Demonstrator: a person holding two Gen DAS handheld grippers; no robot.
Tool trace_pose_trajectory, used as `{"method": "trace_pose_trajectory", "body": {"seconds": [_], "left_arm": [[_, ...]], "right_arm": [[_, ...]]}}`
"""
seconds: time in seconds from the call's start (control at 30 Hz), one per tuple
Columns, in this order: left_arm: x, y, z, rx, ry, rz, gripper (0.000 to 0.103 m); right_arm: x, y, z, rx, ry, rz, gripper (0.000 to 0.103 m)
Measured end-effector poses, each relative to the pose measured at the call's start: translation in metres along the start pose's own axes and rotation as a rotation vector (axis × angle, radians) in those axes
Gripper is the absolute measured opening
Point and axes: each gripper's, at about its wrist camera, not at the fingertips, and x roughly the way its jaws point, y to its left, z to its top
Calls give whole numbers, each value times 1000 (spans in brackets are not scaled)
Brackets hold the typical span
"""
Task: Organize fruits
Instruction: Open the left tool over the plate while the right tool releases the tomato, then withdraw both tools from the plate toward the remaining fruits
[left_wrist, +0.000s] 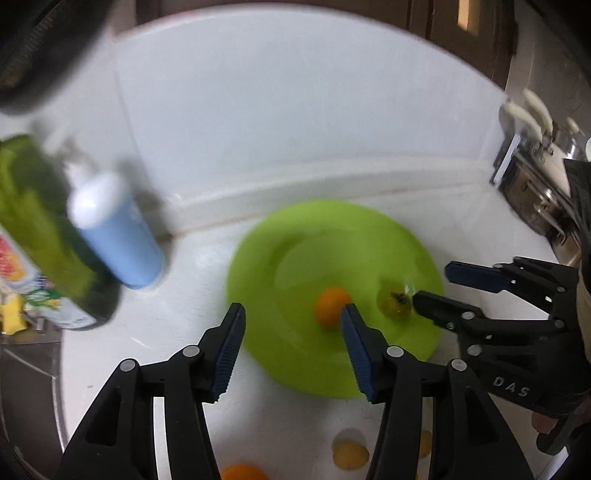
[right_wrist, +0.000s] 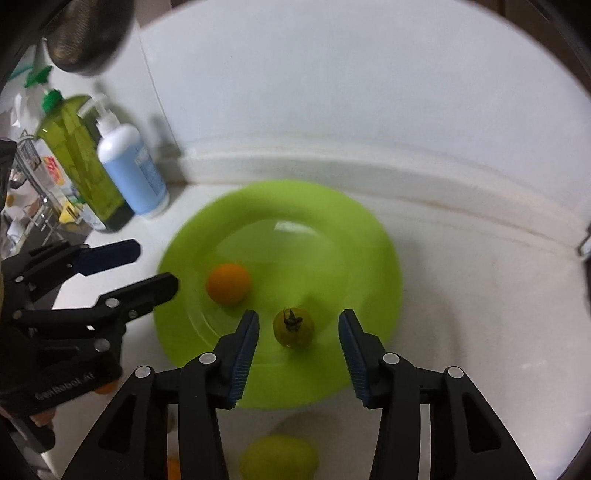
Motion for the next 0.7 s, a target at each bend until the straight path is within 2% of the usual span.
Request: {"method": "trace_pose_trajectory", "body": {"seconds": [0.07, 0.17, 0.23, 0.37, 0.57, 0.7], "left_arm": [[-20, 2, -4, 9, -48, 20, 62], [-52, 6, -11, 12, -117, 42, 67], [-67, 9, -15, 8, -144, 49, 67], [-98, 19, -33, -7, -187, 54, 70], [-136, 21, -58, -18, -237, 77, 75], [-153, 18, -78, -10, -256, 90, 77]], "right_arm": [[-21, 6, -3, 7, -65, -24, 48], [-55, 14, -9, 24, -175, -52, 62], [-77, 23, -17, 29, -255, -86, 72], [-108, 33, -30, 45, -372, -142, 84], [-139, 46, -51, 76, -403, -176, 85], [-148, 64, -69, 48, -409, -184, 88]]}}
